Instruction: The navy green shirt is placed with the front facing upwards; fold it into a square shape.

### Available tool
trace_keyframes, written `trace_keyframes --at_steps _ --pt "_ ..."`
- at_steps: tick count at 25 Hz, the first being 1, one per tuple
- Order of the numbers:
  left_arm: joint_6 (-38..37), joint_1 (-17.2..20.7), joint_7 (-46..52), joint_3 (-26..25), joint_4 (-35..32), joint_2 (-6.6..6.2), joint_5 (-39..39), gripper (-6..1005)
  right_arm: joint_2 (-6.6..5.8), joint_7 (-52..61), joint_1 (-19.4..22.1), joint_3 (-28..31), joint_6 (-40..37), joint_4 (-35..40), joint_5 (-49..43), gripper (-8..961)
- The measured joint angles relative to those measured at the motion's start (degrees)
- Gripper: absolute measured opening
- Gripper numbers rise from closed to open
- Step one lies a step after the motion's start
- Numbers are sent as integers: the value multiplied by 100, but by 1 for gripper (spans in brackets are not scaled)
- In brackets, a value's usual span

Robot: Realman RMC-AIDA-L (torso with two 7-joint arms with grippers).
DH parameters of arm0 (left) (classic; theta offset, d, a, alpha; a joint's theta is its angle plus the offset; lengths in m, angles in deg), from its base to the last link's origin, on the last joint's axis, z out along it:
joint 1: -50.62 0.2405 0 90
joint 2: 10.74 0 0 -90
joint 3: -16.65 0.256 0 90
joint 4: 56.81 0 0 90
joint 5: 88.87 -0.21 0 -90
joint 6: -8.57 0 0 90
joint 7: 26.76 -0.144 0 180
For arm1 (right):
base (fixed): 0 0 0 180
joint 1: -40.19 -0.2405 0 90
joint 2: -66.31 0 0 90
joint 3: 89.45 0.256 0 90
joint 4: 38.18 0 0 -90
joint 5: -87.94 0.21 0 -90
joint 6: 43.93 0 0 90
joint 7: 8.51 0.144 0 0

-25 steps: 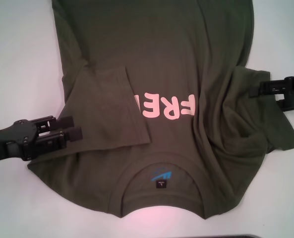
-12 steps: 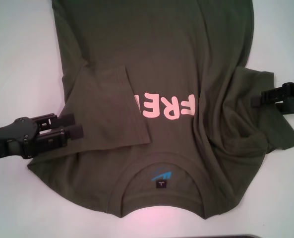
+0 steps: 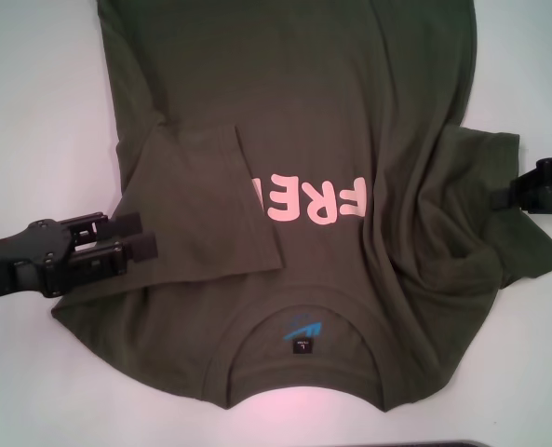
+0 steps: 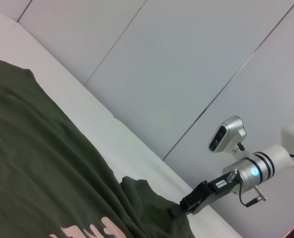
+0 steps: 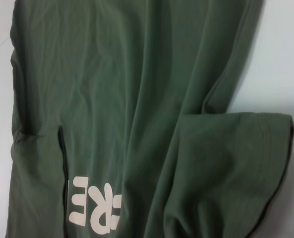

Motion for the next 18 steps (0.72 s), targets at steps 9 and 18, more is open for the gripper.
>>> trace_keyframes --at_steps 9,18 --pt "-1 -2 1 -32 0 -1 0 633 -28 -79 30 19 -148 10 2 26" --pt "-9 -2 0 -35 0 -3 0 633 -129 31 353 407 -717 684 13 27"
